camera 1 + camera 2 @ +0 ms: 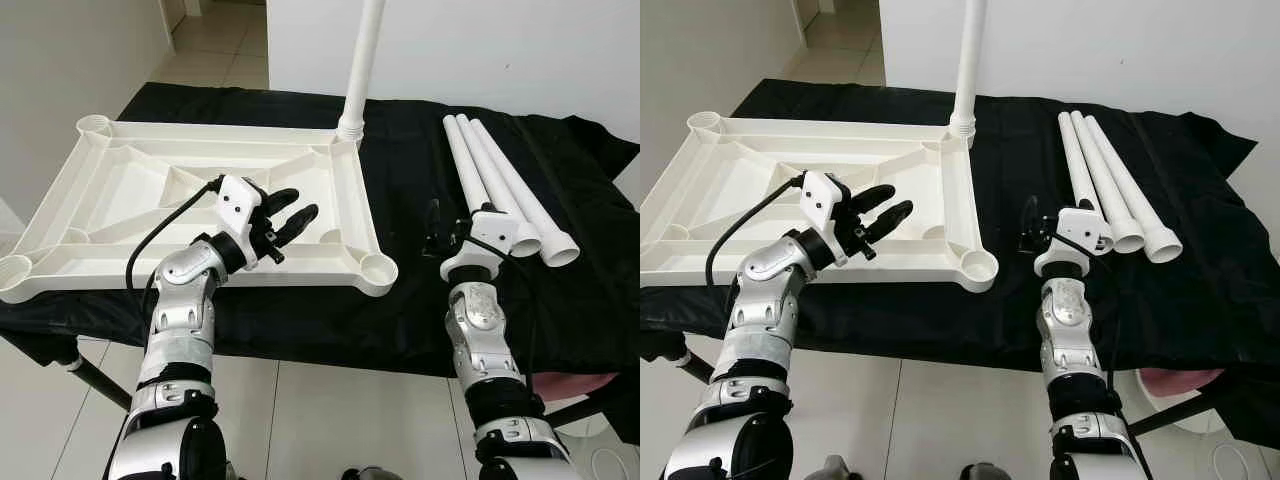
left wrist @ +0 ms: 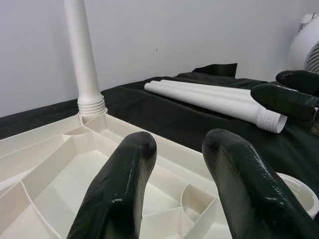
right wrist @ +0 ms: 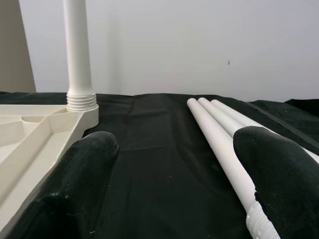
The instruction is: Building children table
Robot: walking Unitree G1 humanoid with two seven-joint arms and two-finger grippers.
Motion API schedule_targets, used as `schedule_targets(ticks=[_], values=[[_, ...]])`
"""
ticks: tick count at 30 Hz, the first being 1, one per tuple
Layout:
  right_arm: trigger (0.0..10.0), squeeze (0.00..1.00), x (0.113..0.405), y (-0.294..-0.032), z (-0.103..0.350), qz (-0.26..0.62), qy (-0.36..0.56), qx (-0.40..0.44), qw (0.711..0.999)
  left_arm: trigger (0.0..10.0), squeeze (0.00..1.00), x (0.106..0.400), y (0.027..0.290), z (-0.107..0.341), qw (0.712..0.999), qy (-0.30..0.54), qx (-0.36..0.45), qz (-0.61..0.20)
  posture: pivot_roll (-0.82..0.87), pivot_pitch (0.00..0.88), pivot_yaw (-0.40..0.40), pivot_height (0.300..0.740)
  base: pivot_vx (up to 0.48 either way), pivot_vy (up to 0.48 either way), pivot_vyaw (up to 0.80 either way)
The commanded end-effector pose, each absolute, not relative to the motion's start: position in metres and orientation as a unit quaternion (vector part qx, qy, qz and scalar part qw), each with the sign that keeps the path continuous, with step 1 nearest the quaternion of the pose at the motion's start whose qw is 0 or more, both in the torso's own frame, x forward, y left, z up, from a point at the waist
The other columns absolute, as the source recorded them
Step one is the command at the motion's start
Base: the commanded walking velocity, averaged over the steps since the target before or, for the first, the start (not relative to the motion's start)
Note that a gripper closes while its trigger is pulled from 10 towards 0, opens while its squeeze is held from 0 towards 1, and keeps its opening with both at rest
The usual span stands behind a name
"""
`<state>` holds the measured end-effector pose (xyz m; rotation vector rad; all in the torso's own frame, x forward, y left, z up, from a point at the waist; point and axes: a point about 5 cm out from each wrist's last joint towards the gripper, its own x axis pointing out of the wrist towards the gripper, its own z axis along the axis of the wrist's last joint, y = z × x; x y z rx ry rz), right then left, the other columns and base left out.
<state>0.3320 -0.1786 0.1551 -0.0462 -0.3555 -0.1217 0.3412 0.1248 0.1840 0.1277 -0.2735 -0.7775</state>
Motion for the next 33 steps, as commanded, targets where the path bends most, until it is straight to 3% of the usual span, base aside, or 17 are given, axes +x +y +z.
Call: schedule_targets(ticks=[1, 33], values=[[10.0, 0.00, 0.3302, -0.1775, 0.1542, -0.057, -0.177, -0.027, 0.982, 10.0, 0.00, 0.3511, 0.1490, 0.1867, 0.979, -0.144, 0.018, -0.141, -0.01, 0.013, -0.019, 0.740, 0.000, 0.000, 0.00], [10.0, 0.00, 0.3313, -0.1719, 0.1521, -0.041, -0.171, -0.034, 0.984, 10.0, 0.00, 0.3481, 0.1479, 0.1898, 0.979, -0.149, 0.006, -0.142, 0.00, 0.000, -0.034, 0.740, 0.260, 0.000, 0.00]])
